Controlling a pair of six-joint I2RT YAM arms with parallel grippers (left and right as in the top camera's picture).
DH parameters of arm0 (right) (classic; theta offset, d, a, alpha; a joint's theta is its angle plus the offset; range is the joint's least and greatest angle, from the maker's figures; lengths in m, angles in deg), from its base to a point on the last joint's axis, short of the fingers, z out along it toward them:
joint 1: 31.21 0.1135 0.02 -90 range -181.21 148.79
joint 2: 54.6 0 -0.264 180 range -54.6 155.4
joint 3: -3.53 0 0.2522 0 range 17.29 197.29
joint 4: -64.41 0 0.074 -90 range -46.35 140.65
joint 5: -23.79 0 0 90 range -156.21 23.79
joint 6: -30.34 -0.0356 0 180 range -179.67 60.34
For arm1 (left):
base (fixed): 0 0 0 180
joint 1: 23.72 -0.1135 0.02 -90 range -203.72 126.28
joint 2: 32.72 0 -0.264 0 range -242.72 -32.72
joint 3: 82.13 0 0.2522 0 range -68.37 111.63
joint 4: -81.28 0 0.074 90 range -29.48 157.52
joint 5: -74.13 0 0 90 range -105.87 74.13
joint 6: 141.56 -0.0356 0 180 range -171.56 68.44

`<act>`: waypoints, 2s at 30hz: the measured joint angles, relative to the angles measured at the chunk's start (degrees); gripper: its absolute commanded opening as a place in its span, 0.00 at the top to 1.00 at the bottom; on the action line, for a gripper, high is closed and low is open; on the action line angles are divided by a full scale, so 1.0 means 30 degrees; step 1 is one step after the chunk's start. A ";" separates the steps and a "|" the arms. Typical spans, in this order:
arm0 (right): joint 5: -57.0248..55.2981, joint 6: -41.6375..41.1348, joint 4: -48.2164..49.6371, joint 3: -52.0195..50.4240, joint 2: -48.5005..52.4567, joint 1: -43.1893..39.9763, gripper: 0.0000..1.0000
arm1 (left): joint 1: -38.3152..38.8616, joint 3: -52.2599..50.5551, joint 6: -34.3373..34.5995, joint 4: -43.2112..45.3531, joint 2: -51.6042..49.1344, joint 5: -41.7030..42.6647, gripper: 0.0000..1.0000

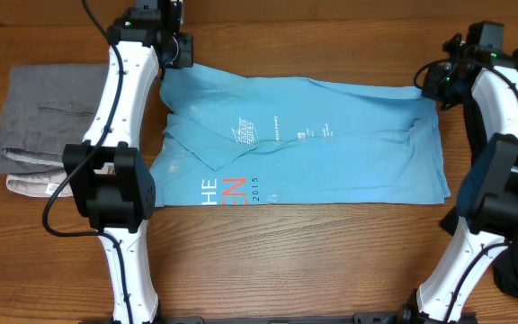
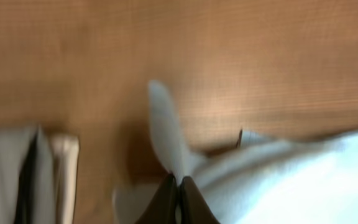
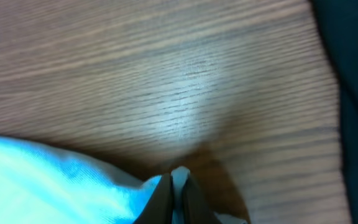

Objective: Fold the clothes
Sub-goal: 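Lift the top edge and fold it down toward the bottom edge with both grippers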

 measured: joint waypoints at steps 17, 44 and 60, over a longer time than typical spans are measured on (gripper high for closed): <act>0.1078 -0.0699 -0.6120 0.0066 -0.0474 -0.2805 0.96 | 0.0000 -0.0102 0.4138 -0.7482 0.0189 -0.1005 0.96; 0.0423 -0.2914 -1.2320 0.0066 -0.0474 -0.2667 0.96 | 0.0765 -0.4226 0.5952 -1.2145 0.1100 -0.2790 0.96; -0.1078 -0.4058 -1.1577 -0.0772 -0.0474 -0.2659 0.96 | -0.0896 -0.5807 0.6098 -1.2152 0.1100 -0.2987 0.96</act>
